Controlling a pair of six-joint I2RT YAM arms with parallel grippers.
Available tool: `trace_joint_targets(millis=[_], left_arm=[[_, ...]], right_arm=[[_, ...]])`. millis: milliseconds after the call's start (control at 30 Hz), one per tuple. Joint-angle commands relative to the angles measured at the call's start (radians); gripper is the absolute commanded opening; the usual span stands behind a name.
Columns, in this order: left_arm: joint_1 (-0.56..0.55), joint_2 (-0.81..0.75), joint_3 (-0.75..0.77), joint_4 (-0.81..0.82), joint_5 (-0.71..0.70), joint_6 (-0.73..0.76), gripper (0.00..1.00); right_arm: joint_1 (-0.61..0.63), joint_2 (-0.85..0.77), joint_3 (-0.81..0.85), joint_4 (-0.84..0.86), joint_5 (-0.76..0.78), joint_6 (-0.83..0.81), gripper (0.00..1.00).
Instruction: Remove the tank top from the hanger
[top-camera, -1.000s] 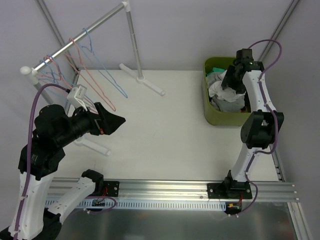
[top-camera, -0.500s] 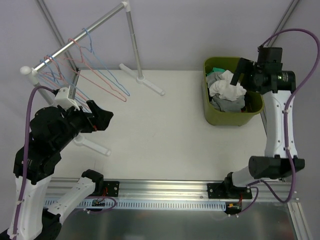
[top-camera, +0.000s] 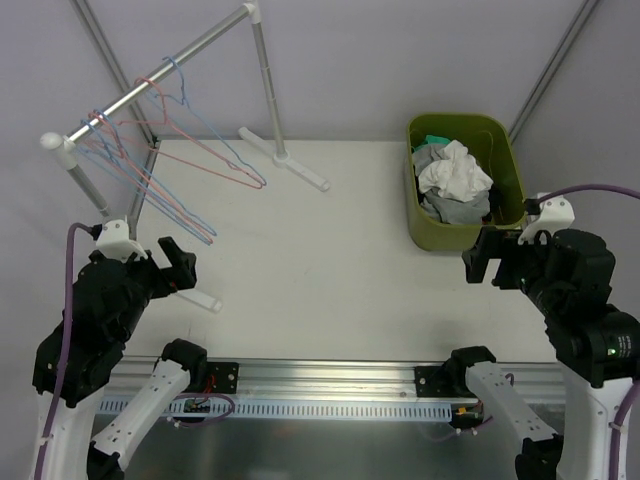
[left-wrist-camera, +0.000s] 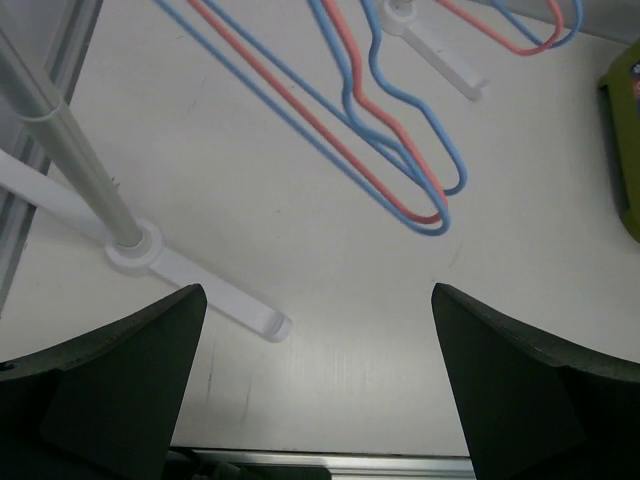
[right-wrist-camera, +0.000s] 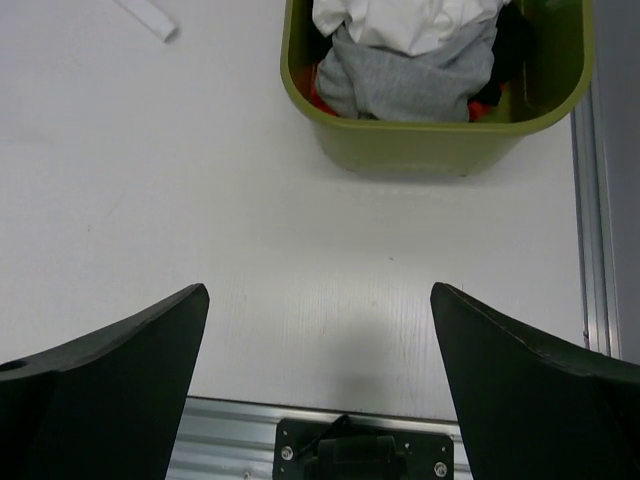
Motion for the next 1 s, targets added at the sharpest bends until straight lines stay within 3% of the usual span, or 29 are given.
trace_joint_targets(millis=[0,333,967], left_arm=[[-0.008,-0.045,-0.054,-0.005,-0.082,0.038,0.99],[-0.008,-0.150,-0.184,-0.003,-0.041,0.058,0.99],[-0.008,-0.184,-0.189,0.003,-0.030,0.052,0.99]], right_arm=[[0.023,-0.016,-0.059,-0.044,-0.010,-0.027,0.99],[0.032,-0.093,-0.166,-0.093,0.003,0.004,1.00],[0.070,-0.030,-0.188,-0.045,0.034,-0.004,1.00]])
